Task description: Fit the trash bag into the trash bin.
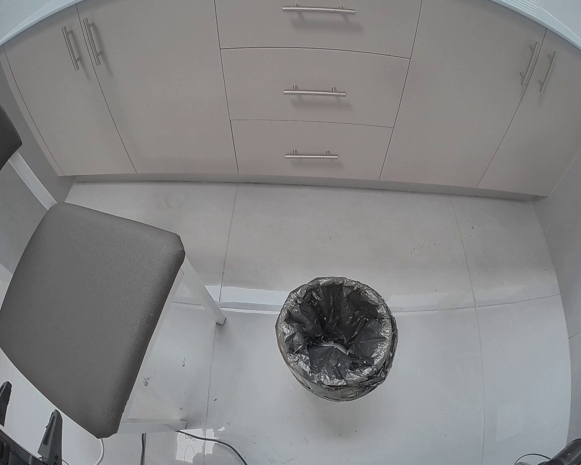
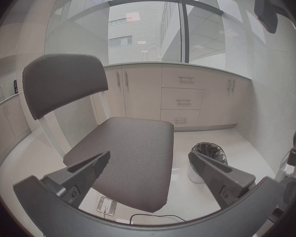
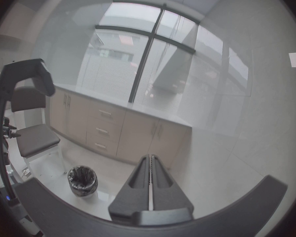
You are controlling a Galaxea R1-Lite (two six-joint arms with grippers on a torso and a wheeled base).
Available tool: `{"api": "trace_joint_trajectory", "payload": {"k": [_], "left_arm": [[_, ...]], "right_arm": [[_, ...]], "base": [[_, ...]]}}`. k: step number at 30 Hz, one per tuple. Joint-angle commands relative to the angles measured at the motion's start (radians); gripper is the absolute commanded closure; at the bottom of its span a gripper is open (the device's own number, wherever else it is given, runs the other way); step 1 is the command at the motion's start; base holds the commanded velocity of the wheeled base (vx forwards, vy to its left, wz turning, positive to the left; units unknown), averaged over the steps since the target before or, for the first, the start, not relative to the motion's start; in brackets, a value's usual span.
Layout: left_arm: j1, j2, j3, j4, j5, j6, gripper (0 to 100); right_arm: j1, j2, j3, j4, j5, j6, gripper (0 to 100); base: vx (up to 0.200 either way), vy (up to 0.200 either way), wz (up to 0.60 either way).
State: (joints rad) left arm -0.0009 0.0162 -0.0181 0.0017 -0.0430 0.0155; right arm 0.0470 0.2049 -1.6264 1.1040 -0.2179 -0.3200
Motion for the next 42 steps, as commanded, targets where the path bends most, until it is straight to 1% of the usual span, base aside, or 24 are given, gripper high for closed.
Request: {"api": "trace_joint_trajectory", "payload": {"k": [1,2,4,13,15,16,18,19,20,24,33,36,38,40,41,42], "left_arm": [[-0.001,-0.016,0.018,0.0,0.0,0.0,0],[-0.001,-0.016,0.018,0.0,0.0,0.0,0],[-0.001,-0.016,0.018,0.0,0.0,0.0,0],[0.001,-0.016,0.018,0.0,0.0,0.0,0],[0.001,-0.016,0.018,0.0,0.0,0.0,0],[0.001,-0.016,0.018,0.0,0.0,0.0,0],[-0.001,-0.016,0.018,0.0,0.0,0.0,0],[-0.001,-0.016,0.018,0.0,0.0,0.0,0],[-0.001,-0.016,0.018,0.0,0.0,0.0,0],[0.001,-0.016,0.018,0.0,0.0,0.0,0],[-0.001,-0.016,0.018,0.0,0.0,0.0,0],[-0.001,-0.016,0.018,0.0,0.0,0.0,0],[-0.001,-0.016,0.018,0.0,0.0,0.0,0],[-0.001,-0.016,0.018,0.0,0.0,0.0,0],[-0.001,-0.016,0.018,0.0,0.0,0.0,0],[-0.001,-0.016,0.018,0.0,0.0,0.0,0]], "right_arm": [[-0.047,-0.205,0.129,-0.058,0.16,0.007,100],[-0.047,-0.205,0.129,-0.058,0.164,0.01,100],[-0.047,-0.205,0.129,-0.053,0.221,0.053,100],[-0.047,-0.205,0.137,-0.035,0.264,0.078,100],[-0.047,-0.205,0.137,-0.027,0.285,0.079,100],[-0.045,-0.205,0.135,-0.024,0.342,0.081,100],[-0.045,-0.205,0.137,-0.024,0.434,0.082,100],[-0.045,-0.205,0.137,-0.024,0.434,0.082,100],[-0.045,-0.205,0.155,-0.027,0.497,0.093,100],[-0.045,-0.205,0.235,-0.032,0.503,0.098,100],[-0.045,-0.205,0.329,-0.032,0.511,0.118,100],[-0.045,-0.205,0.421,-0.032,0.511,0.121,100],[-0.045,-0.205,0.444,-0.032,0.511,0.127,100],[-0.045,-0.205,0.507,-0.032,0.512,0.179,100],[-0.045,-0.205,0.507,-0.032,0.512,0.179,100],[-0.045,-0.205,0.565,-0.047,0.514,0.234,100]], "base": [[0.0,0.0,0.0],[0.0,0.0,0.0],[0.0,0.0,0.0],[0.0,0.0,0.0],[0.0,0.0,0.0],[0.0,0.0,0.0],[0.0,0.0,0.0],[0.0,0.0,0.0],[0.0,0.0,0.0],[0.0,0.0,0.0],[0.0,0.0,0.0],[0.0,0.0,0.0],[0.0,0.0,0.0],[0.0,0.0,0.0],[0.0,0.0,0.0],[0.0,0.0,0.0]]}}
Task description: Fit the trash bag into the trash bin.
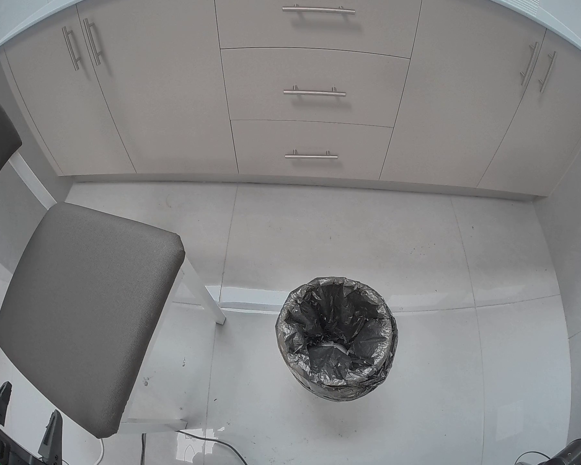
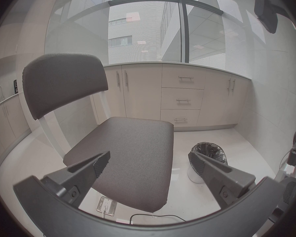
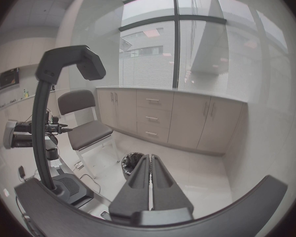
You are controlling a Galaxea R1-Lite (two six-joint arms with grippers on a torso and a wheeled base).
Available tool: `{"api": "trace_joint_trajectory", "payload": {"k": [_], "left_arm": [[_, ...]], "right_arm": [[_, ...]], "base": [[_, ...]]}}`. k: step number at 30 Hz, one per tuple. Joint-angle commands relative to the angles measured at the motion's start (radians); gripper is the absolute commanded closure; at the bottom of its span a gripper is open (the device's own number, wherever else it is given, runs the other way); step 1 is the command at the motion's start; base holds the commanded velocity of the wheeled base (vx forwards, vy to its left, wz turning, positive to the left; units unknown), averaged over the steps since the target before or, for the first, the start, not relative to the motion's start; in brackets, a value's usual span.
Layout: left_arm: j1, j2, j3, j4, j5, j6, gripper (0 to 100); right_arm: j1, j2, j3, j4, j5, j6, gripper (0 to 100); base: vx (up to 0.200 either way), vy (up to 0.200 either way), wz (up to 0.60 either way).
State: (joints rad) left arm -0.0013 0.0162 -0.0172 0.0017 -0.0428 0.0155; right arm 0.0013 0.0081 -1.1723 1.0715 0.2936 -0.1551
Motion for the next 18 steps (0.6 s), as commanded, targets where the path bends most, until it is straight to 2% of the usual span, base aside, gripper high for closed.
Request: {"api": "trace_joint_trajectory", "payload": {"k": [1,3,4,5,6,7,9,10,12,13,15,18], "left_arm": [[0.0,-0.016,0.017,0.0,0.0,0.0,0],[0.001,-0.016,0.017,0.0,0.0,0.0,0],[0.0,-0.016,0.017,0.0,0.0,0.0,0],[0.0,-0.016,0.017,0.0,0.0,0.0,0],[0.0,-0.016,0.017,0.0,0.0,0.0,0],[0.0,-0.016,0.017,0.0,0.0,0.0,0],[0.0,-0.016,0.017,0.0,0.0,0.0,0],[0.0,-0.016,0.017,0.0,0.0,0.0,0],[0.0,-0.016,0.017,0.0,0.0,0.0,0],[0.001,-0.016,0.017,0.0,0.0,0.0,0],[0.0,-0.016,0.017,0.0,0.0,0.0,0],[0.0,-0.016,0.017,0.0,0.0,0.0,0]], "right_arm": [[0.0,-0.008,0.152,-0.036,0.002,0.098,100],[0.0,-0.008,0.223,-0.082,0.002,0.144,100],[0.0,-0.008,0.301,-0.151,0.001,0.193,100],[0.0,-0.008,0.301,-0.151,0.001,0.193,100],[0.0,-0.008,0.418,-0.271,-0.008,0.258,100],[0.0,-0.008,0.428,-0.281,-0.008,0.261,100],[0.0,-0.008,0.612,-0.519,-0.07,0.333,100],[0.0,-0.008,0.612,-0.519,-0.07,0.333,100],[-0.001,-0.008,0.824,-0.8,-0.182,0.362,100],[-0.001,-0.008,0.846,-0.826,-0.194,0.362,100],[-0.001,-0.008,0.997,-1.027,-0.291,0.367,100],[-0.001,-0.008,1.1,-1.144,-0.367,0.356,100]], "base": [[0.0,0.0,0.0],[0.0,0.0,0.0],[0.0,0.0,0.0],[0.0,0.0,0.0],[0.0,0.0,0.0],[0.0,0.0,0.0],[0.0,0.0,0.0],[0.0,0.0,0.0],[0.0,0.0,0.0],[0.0,0.0,0.0],[0.0,0.0,0.0],[0.0,0.0,0.0]]}}
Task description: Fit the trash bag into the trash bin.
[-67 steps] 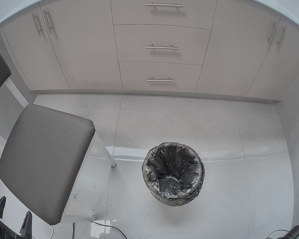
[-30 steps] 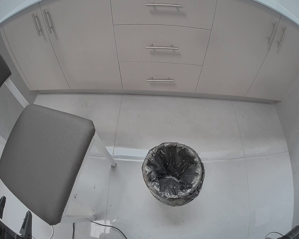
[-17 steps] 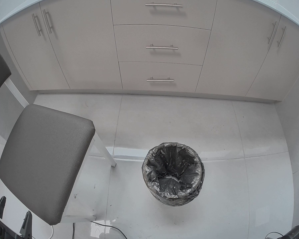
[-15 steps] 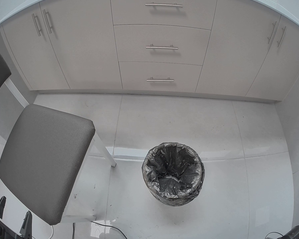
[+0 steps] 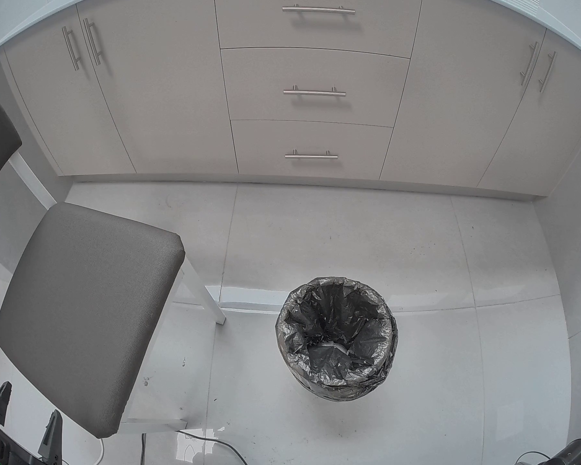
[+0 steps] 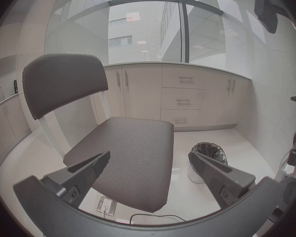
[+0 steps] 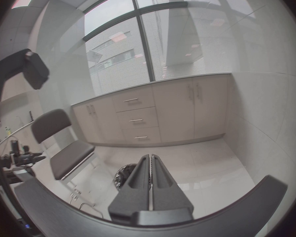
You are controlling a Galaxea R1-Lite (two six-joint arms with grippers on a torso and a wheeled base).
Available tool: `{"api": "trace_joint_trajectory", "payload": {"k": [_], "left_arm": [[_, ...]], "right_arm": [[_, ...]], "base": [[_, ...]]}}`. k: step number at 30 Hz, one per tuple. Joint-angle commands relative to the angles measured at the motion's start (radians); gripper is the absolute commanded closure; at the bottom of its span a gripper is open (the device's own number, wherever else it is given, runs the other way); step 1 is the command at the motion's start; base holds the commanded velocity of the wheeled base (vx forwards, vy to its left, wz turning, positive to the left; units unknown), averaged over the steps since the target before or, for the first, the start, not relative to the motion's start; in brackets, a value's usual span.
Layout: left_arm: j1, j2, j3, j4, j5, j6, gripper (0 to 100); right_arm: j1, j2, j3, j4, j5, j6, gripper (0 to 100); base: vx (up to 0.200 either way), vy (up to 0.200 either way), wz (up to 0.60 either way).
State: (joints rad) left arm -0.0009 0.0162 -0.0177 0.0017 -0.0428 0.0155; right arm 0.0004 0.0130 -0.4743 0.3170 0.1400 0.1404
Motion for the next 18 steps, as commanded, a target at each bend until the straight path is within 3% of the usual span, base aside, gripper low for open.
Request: {"api": "trace_joint_trajectory", "payload": {"k": [1,6,18], "left_arm": [[-0.001,-0.016,0.018,0.0,0.0,0.0,0],[-0.001,-0.016,0.018,0.0,0.0,0.0,0],[0.001,-0.016,0.018,0.0,0.0,0.0,0]], "right_arm": [[0.0,-0.013,0.427,-0.417,-0.229,0.053,100],[-0.002,-0.013,0.474,-0.423,-0.238,-0.015,100],[-0.002,-0.013,0.474,-0.368,-0.258,-0.055,100]], "base": [[0.0,0.0,0.0],[0.0,0.0,0.0],[0.0,0.0,0.0]]}}
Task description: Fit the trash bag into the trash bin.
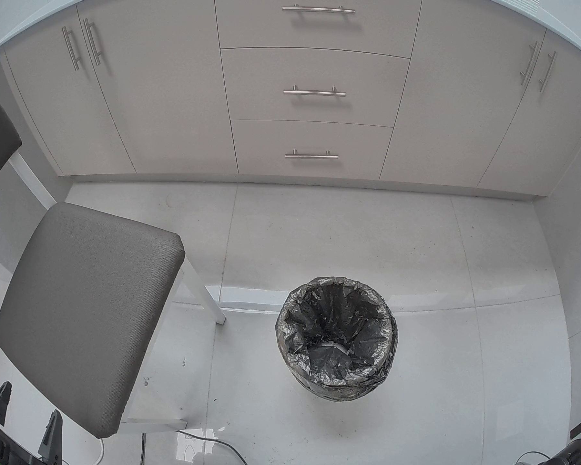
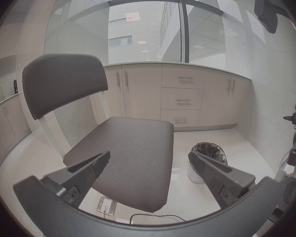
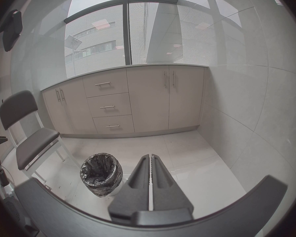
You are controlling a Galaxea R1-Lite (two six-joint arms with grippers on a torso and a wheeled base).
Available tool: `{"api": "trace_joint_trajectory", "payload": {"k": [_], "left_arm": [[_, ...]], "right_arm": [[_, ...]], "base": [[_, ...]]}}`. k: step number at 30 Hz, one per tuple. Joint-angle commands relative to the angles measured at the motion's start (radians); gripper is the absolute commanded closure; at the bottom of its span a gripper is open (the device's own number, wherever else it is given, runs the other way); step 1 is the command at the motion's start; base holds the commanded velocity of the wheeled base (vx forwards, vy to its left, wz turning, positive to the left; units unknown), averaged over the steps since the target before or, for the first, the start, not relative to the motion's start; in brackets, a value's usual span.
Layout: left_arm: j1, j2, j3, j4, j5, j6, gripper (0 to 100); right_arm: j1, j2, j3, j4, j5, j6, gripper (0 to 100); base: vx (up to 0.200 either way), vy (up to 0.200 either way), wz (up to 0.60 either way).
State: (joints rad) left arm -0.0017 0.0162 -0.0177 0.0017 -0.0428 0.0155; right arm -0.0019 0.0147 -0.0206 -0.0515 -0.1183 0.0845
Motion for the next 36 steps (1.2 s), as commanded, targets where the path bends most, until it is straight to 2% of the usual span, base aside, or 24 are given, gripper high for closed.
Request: {"api": "trace_joint_trajectory", "payload": {"k": [1,6,9,36], "left_arm": [[0.002,-0.016,0.018,0.0,0.0,0.0,0],[0.0,-0.016,0.018,0.0,0.0,0.0,0],[0.0,-0.016,0.018,0.0,0.0,0.0,0],[0.0,-0.016,0.018,0.0,0.0,0.0,0]], "right_arm": [[0.0,-0.015,0.021,0.001,0.0,0.001,100],[0.0,-0.015,0.019,0.005,0.006,-0.045,100],[0.0,-0.015,0.019,0.051,0.129,-0.106,100],[0.002,-0.015,0.018,0.061,0.118,-0.097,100]], "base": [[0.0,0.0,0.0],[0.0,0.0,0.0],[0.0,0.0,0.0],[0.0,0.0,0.0]]}}
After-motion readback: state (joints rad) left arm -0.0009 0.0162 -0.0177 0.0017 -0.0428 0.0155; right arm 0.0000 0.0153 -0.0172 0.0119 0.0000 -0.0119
